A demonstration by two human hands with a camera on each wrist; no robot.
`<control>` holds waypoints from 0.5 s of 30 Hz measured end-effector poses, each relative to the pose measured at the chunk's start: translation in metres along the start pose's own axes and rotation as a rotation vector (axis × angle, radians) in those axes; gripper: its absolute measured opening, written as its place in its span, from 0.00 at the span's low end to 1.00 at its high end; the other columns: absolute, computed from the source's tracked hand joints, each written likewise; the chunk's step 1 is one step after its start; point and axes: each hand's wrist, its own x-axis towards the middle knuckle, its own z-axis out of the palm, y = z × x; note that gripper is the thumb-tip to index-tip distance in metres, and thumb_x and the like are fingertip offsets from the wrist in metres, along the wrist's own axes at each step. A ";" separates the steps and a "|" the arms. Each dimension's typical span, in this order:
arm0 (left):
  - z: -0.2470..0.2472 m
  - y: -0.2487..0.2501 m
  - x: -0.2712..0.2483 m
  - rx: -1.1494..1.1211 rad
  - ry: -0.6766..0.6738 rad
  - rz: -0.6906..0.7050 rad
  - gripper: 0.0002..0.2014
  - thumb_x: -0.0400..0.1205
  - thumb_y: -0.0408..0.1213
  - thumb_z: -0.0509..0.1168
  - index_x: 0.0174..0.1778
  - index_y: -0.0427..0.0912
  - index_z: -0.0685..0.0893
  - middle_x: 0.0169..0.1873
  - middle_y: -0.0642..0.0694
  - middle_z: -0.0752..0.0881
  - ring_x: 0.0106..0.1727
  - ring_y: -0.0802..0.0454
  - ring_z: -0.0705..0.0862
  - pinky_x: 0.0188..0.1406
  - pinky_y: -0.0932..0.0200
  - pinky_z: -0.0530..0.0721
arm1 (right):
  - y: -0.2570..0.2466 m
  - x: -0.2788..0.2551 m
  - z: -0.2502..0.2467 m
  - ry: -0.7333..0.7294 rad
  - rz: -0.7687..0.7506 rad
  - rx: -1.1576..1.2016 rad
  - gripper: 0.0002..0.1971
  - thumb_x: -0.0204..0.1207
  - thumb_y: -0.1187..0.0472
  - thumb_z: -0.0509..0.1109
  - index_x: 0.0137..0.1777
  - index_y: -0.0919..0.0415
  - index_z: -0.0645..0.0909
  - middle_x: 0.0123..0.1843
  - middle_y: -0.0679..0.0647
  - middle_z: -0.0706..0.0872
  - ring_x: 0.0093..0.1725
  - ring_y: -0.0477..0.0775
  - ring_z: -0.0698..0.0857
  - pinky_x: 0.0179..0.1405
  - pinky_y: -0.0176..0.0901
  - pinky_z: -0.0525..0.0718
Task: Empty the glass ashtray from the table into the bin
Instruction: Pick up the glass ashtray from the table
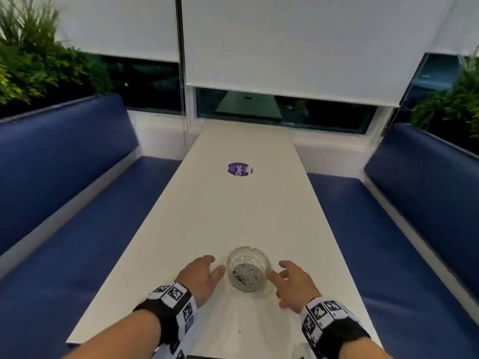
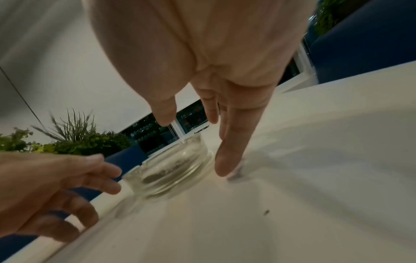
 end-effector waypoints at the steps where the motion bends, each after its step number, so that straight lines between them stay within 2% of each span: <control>1: 0.003 0.002 0.008 -0.017 -0.005 -0.008 0.28 0.84 0.55 0.52 0.77 0.43 0.65 0.71 0.42 0.78 0.70 0.45 0.77 0.69 0.55 0.74 | 0.001 0.009 0.003 0.003 -0.014 -0.022 0.34 0.73 0.42 0.69 0.76 0.57 0.69 0.69 0.59 0.80 0.60 0.63 0.86 0.58 0.59 0.88; 3: 0.008 0.009 0.020 -0.051 -0.047 -0.015 0.30 0.83 0.57 0.53 0.78 0.43 0.63 0.67 0.40 0.81 0.66 0.42 0.80 0.65 0.53 0.77 | -0.001 0.020 0.007 0.003 -0.035 -0.056 0.36 0.73 0.40 0.68 0.77 0.57 0.67 0.70 0.59 0.79 0.61 0.63 0.85 0.61 0.62 0.86; 5: 0.014 0.016 0.030 -0.104 -0.077 -0.062 0.31 0.82 0.58 0.53 0.77 0.43 0.62 0.64 0.38 0.83 0.58 0.38 0.85 0.57 0.52 0.82 | -0.003 0.029 0.010 -0.006 -0.059 -0.076 0.35 0.74 0.40 0.66 0.76 0.58 0.68 0.68 0.59 0.81 0.59 0.63 0.86 0.58 0.61 0.87; 7: 0.021 0.022 0.034 -0.149 -0.090 -0.120 0.30 0.82 0.59 0.52 0.73 0.42 0.66 0.59 0.37 0.85 0.49 0.38 0.88 0.50 0.52 0.85 | -0.005 0.033 0.015 -0.009 -0.089 -0.122 0.29 0.76 0.40 0.63 0.70 0.60 0.76 0.60 0.60 0.85 0.54 0.63 0.88 0.54 0.60 0.89; 9: 0.025 0.026 0.037 -0.116 -0.068 -0.136 0.27 0.84 0.57 0.49 0.64 0.37 0.76 0.53 0.36 0.88 0.48 0.37 0.89 0.50 0.50 0.87 | -0.009 0.035 0.019 -0.006 -0.111 -0.172 0.25 0.78 0.40 0.59 0.58 0.62 0.82 0.51 0.60 0.88 0.47 0.63 0.89 0.51 0.61 0.89; 11: 0.028 0.031 0.038 -0.059 -0.033 -0.125 0.25 0.86 0.52 0.47 0.57 0.35 0.80 0.50 0.34 0.88 0.49 0.36 0.88 0.52 0.48 0.87 | -0.012 0.035 0.021 0.015 -0.095 -0.193 0.25 0.80 0.42 0.55 0.50 0.63 0.83 0.48 0.62 0.88 0.46 0.64 0.89 0.50 0.62 0.89; 13: 0.030 0.034 0.037 -0.073 -0.009 -0.122 0.21 0.87 0.45 0.48 0.55 0.33 0.80 0.51 0.33 0.88 0.50 0.35 0.88 0.54 0.45 0.88 | -0.013 0.036 0.019 0.007 -0.092 -0.221 0.24 0.83 0.44 0.51 0.46 0.63 0.80 0.48 0.63 0.87 0.48 0.65 0.88 0.52 0.58 0.88; 15: 0.030 0.034 0.034 -0.179 -0.009 -0.142 0.19 0.87 0.42 0.49 0.55 0.31 0.80 0.50 0.31 0.88 0.50 0.34 0.88 0.53 0.43 0.88 | -0.014 0.033 0.015 0.011 -0.096 -0.216 0.21 0.84 0.47 0.51 0.43 0.62 0.77 0.45 0.61 0.85 0.50 0.65 0.88 0.51 0.52 0.86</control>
